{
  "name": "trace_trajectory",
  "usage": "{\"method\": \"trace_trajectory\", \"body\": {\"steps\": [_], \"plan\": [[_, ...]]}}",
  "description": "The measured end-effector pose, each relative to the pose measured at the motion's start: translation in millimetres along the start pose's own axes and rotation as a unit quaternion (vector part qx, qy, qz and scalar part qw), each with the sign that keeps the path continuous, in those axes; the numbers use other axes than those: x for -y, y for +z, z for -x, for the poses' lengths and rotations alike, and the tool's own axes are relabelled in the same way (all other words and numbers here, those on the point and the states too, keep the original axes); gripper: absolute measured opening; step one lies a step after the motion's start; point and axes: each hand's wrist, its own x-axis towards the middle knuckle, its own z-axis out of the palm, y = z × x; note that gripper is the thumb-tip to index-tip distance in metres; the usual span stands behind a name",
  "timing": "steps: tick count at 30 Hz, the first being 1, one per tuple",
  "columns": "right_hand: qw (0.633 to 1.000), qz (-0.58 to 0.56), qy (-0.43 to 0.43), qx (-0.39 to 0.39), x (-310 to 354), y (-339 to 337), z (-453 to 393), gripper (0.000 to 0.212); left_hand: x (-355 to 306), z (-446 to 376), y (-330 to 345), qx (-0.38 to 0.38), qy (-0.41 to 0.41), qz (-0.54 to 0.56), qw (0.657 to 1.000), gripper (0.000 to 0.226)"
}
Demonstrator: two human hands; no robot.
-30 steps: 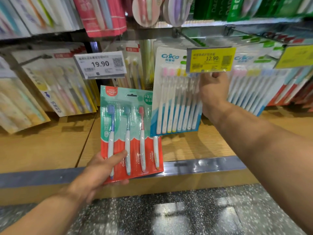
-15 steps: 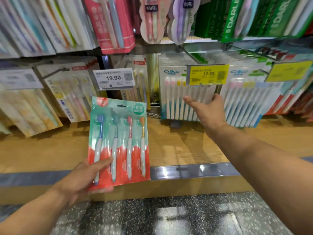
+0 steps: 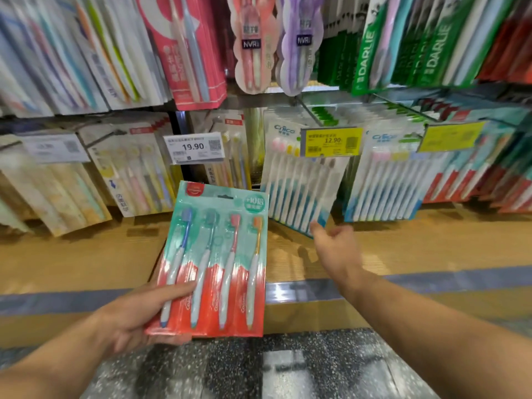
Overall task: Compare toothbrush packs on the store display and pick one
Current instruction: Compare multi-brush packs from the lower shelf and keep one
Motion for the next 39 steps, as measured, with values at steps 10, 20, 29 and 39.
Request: {"method": "trace_trajectory", "body": {"steps": [10, 20, 29, 39], "plan": [[0.924, -0.191, 0.076, 0.321, -4, 4, 43, 0.041, -7, 3, 61, 0.103, -0.004, 0.01, 0.995, 0.045], [0.925, -0.226, 0.111, 0.285, -21, -35, 32, 0.021, -9, -7, 105, 0.114, 0.02, 0.045, 0.992, 0.046], [0.941, -0.212, 0.144, 0.221, -41, -96, 19, 0.029, -12, -15, 172, 0.122, 0.072, -0.04, 0.989, 0.033], [0.931, -0.251, 0.133, 0.229, -46, -143, 15, 0.034, -7, -8, 200, 0.123, 0.058, 0.028, 0.99, 0.053]]}}
